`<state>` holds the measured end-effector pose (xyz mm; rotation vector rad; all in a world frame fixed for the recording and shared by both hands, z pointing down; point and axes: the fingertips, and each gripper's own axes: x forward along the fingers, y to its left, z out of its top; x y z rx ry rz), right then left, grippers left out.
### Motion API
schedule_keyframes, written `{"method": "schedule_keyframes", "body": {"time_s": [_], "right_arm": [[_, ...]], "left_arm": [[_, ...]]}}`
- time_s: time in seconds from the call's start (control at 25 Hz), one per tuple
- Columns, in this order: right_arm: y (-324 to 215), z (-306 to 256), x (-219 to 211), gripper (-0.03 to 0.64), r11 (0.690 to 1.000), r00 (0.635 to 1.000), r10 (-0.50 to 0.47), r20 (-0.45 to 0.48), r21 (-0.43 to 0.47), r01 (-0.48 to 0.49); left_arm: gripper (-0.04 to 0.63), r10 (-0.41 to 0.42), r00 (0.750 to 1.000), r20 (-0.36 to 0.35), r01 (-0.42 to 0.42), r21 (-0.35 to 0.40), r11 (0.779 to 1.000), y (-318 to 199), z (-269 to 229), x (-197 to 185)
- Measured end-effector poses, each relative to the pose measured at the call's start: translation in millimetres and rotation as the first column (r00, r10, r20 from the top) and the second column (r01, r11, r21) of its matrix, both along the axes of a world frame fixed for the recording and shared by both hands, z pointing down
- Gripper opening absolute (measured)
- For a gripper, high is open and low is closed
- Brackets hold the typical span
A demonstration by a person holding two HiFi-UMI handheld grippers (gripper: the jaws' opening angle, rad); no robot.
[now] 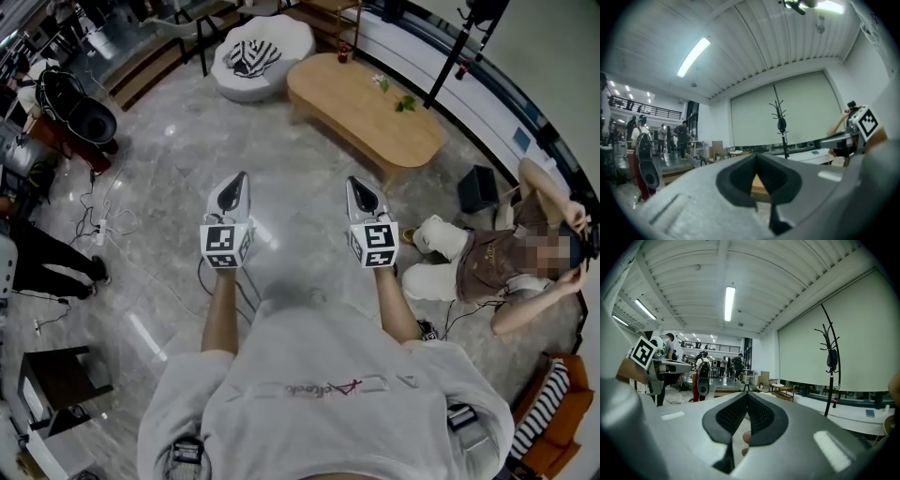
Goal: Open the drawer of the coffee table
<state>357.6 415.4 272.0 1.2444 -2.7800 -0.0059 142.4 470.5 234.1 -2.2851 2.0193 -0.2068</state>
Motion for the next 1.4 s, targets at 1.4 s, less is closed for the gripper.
{"method": "schedule_keyframes", "body": {"time_s": [1.4], "right_arm": [[-238.3,-26.0,-164.6,0.005,0.999,0.999,0.041,-0.029,0.036,-0.040]], "left_arm": [[0.002,0.025,0.995,-0.097,-0.023,0.024,0.999,-239.9,4.8,-161.8]]}}
